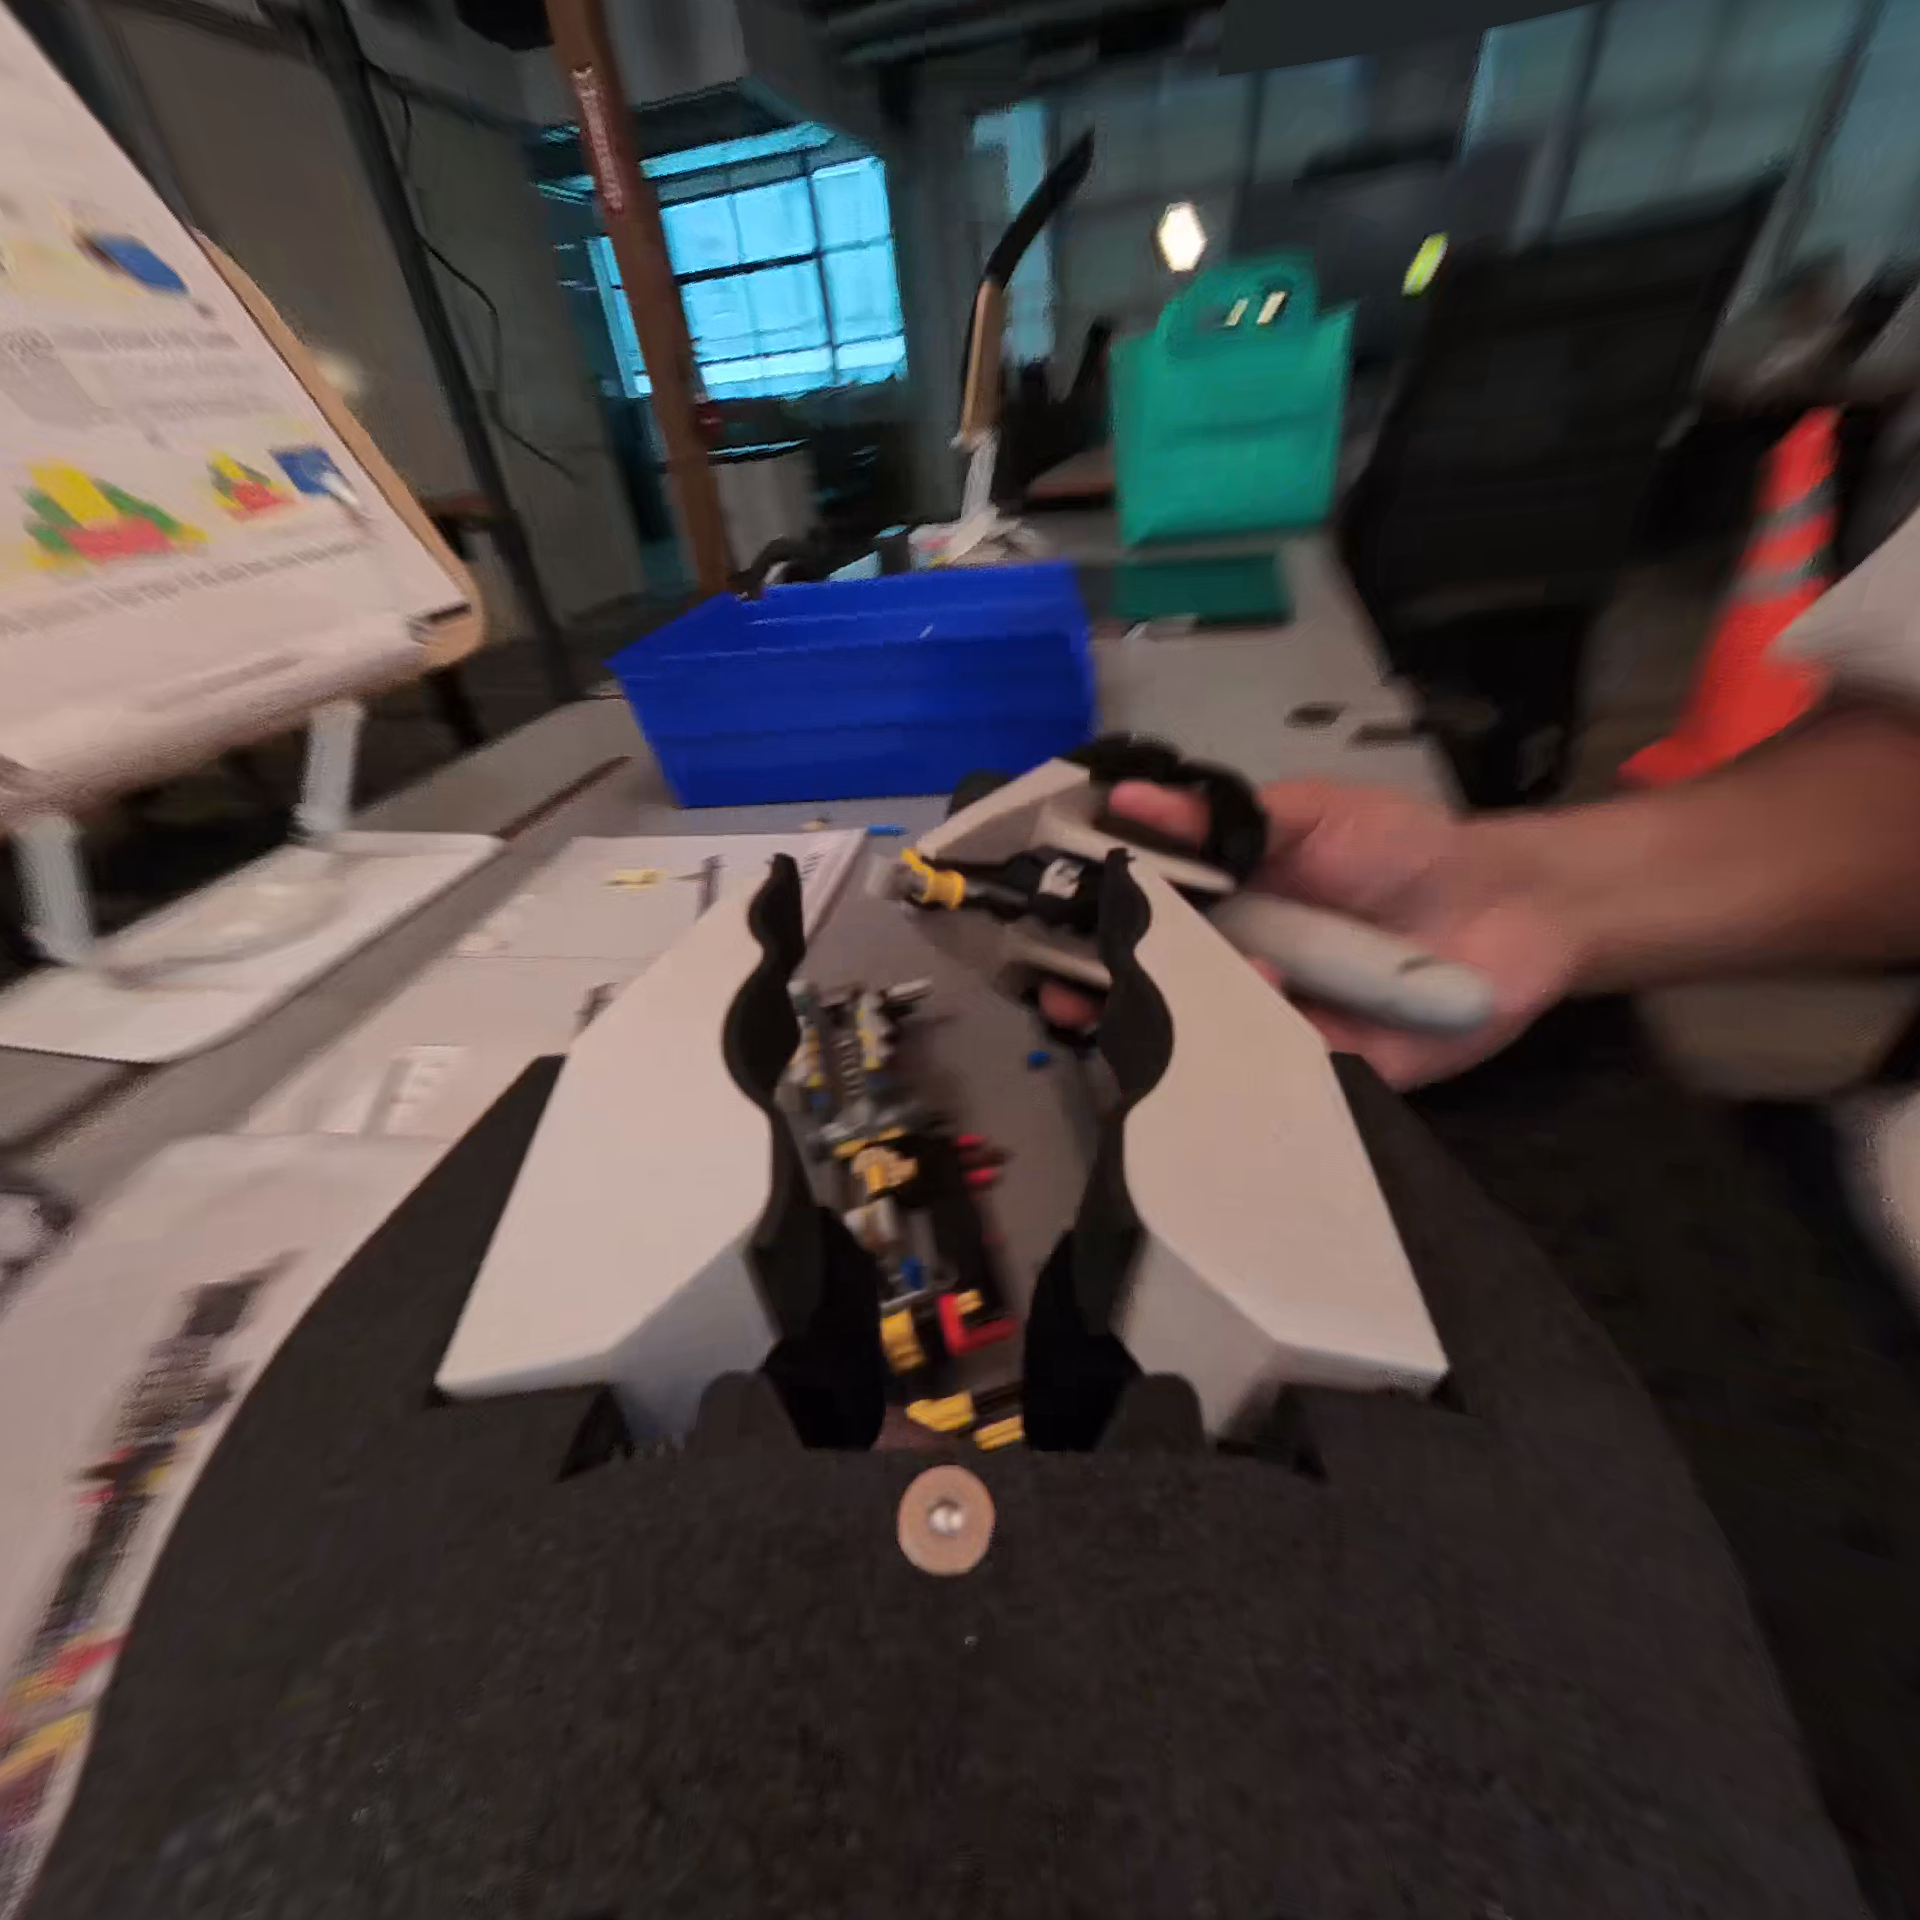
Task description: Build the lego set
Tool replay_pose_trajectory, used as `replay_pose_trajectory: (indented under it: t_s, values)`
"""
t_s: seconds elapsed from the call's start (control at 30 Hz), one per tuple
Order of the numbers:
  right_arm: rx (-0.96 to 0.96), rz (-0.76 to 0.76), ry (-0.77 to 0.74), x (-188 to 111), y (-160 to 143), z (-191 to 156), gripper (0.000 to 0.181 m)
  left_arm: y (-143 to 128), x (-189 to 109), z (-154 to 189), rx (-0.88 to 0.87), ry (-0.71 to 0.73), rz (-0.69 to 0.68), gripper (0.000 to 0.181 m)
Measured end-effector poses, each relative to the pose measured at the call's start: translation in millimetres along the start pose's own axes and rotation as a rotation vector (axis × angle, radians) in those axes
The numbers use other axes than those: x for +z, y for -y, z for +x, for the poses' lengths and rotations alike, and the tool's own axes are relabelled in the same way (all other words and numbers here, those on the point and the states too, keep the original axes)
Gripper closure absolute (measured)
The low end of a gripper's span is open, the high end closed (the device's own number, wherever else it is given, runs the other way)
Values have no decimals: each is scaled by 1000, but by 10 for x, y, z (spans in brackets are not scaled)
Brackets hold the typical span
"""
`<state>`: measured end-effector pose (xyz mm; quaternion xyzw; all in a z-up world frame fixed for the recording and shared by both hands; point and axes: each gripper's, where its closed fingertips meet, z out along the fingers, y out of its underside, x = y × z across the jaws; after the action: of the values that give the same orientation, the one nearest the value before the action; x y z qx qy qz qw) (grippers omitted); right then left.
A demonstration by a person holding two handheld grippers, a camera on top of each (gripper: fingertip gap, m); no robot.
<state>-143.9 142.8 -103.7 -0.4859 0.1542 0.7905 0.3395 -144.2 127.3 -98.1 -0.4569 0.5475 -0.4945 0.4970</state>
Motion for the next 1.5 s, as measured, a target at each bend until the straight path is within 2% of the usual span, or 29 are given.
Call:
replay_pose_trajectory:
  t_s: [0.07, 0.17, 0.27, 0.5, 0.73, 0.93, 1.1, 1.27, 1.5]
  values:
    - [-33, 29, -23, -25, 58, 13, 176, -193, 88, -43, 198, 120, -116, 127]
    - [-100, 11, -71, -8, 22, 51, 176, -322, 148, -141, 297, 223, -187, 133]
    - [-106, 14, -86, -17, 20, 70, 176, -317, 160, -145, 282, 217, -178, 140]
    - [-136, -16, -128, 4, -28, 123, 176, -271, 139, -132, 372, 248, -165, 157]
    - [-247, -31, -174, 15, -33, 111, 175, -239, 117, -147, 384, 259, -147, 163]
    - [-354, -96, -263, -23, -43, 154, 173, -286, 105, -118, 334, 209, -159, 164]
    - [-319, -114, -244, -30, -59, 151, 175, -322, 101, -81, 305, 162, -172, 163]
    - [-297, -61, -194, -2, -25, 113, 176, -262, 112, -122, 362, 234, -159, 163]
    - [-250, -60, -134, 13, -23, 59, 175, -191, 107, -105, 370, 244, -115, 163]
